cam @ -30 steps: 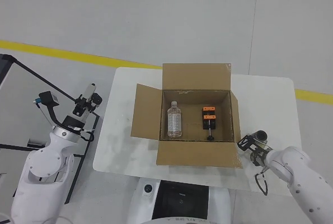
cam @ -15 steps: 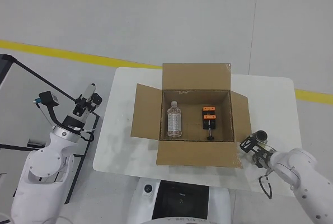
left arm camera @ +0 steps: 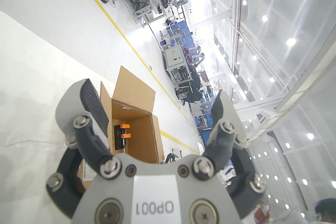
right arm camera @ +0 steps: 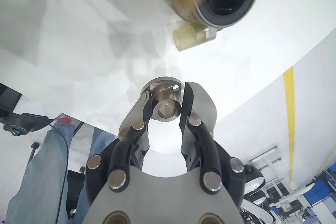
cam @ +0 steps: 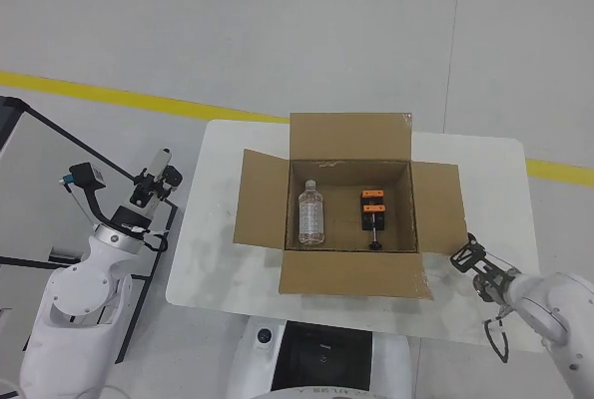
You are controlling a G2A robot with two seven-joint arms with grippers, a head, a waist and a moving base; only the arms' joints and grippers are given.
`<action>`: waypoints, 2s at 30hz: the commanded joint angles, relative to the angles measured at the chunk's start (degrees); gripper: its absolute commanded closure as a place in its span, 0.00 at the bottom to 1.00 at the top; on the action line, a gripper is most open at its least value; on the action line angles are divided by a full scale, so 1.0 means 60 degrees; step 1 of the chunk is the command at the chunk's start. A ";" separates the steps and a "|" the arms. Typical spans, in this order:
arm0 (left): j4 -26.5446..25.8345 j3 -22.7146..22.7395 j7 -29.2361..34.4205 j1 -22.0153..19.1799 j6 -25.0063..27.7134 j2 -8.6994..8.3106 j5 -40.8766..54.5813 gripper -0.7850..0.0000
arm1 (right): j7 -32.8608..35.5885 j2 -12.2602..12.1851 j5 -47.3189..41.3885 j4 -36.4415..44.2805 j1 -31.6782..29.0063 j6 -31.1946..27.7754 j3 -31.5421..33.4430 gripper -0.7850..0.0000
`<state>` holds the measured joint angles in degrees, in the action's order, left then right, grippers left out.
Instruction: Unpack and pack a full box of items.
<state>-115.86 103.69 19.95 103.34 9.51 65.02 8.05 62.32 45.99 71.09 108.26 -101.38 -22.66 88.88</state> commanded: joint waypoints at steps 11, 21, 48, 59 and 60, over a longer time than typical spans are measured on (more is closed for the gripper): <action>0.0000 0.0000 0.0000 0.0000 0.0000 0.0000 0.0000 0.00 | 0.0605 -0.0116 -0.1036 0.2289 -0.1257 -0.0428 0.3141 1.00; 0.0000 0.0000 0.0000 0.0000 0.0000 0.0000 0.0000 0.00 | 0.1144 -0.0126 -0.1660 0.4398 -0.1475 -0.0920 0.4448 1.00; 0.0000 0.0000 0.0000 0.0000 0.0000 0.0000 0.0000 0.00 | 0.1924 0.1349 -0.2174 0.1634 0.8089 0.0756 -0.7766 1.00; 0.0000 0.0000 0.0000 0.0000 0.0000 0.0000 0.0000 0.00 | 0.1520 0.0955 -0.3006 0.1833 0.6900 0.0417 -0.6143 1.00; 0.0000 0.0000 0.0000 0.0000 0.0000 0.0000 0.0000 0.00 | 0.1329 0.0871 -0.3042 0.1964 0.6595 0.0340 -0.5847 1.00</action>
<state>-115.86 103.69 19.95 103.34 9.51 65.02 8.05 71.47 51.70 53.03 119.27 -59.91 -20.17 51.88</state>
